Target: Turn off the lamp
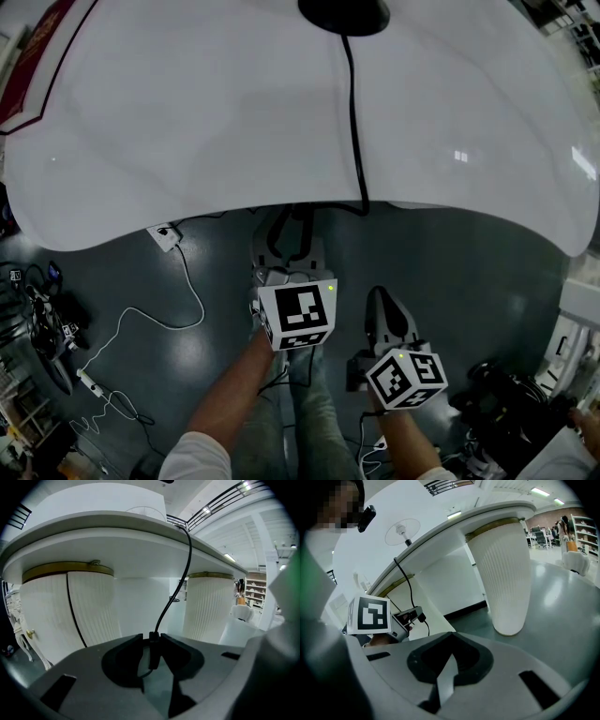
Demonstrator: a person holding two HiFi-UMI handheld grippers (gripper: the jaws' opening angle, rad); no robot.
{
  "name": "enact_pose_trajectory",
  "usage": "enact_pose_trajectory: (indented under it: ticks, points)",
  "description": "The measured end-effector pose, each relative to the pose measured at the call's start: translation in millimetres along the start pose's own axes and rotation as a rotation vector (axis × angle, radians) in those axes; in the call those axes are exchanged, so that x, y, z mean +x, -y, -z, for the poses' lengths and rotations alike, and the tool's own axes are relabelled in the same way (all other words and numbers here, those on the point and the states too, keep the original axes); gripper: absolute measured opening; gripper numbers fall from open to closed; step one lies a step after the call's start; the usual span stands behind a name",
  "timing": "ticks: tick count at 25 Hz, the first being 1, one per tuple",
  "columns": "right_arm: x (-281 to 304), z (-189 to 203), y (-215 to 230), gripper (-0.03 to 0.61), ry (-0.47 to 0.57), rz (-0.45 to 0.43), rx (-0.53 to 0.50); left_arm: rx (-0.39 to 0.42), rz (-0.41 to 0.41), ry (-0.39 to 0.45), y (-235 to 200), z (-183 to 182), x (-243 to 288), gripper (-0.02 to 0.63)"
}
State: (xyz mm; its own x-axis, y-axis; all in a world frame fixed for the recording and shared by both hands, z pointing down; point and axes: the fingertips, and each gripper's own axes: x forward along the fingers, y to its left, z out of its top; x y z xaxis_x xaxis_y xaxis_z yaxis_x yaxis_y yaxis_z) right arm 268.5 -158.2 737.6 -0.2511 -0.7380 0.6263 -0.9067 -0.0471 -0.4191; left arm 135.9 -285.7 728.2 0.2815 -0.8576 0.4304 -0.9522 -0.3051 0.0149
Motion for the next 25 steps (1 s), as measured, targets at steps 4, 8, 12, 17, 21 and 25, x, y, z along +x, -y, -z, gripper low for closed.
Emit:
enact_pose_trajectory:
  ticks: [4, 8, 12, 17, 21, 25]
  points:
    - [-1.0, 0.1, -0.7, -0.002, 0.002, 0.000, 0.000, 0.002, 0.006, 0.016, 2.5, -1.8, -3.7, 0.104]
    - [-3.4, 0.2, 0.5, -0.002, 0.003, -0.001, -0.001, 0.015, -0.007, 0.022, 2.2, -5.0, -9.2, 0.104]
    - [-7.5, -0.2, 1.7, -0.002, 0.007, 0.001, -0.001, 0.025, -0.020, 0.023, 1.1, -7.0, -17.3, 0.104]
    - [-11.0, 1.9, 2.1, -0.002, 0.007, 0.002, -0.002, -0.001, -0.045, 0.029, -0.8, -3.6, -30.8, 0.103]
    - [-14.5, 3.8, 2.1, -0.002, 0.007, 0.000, -0.006, -0.024, -0.047, 0.028, 3.3, 2.4, -41.8, 0.103]
    - [-15.9, 5.7, 1.5, -0.002, 0.008, -0.001, -0.010, -0.038, -0.053, 0.016, 5.6, 9.4, -51.1, 0.080]
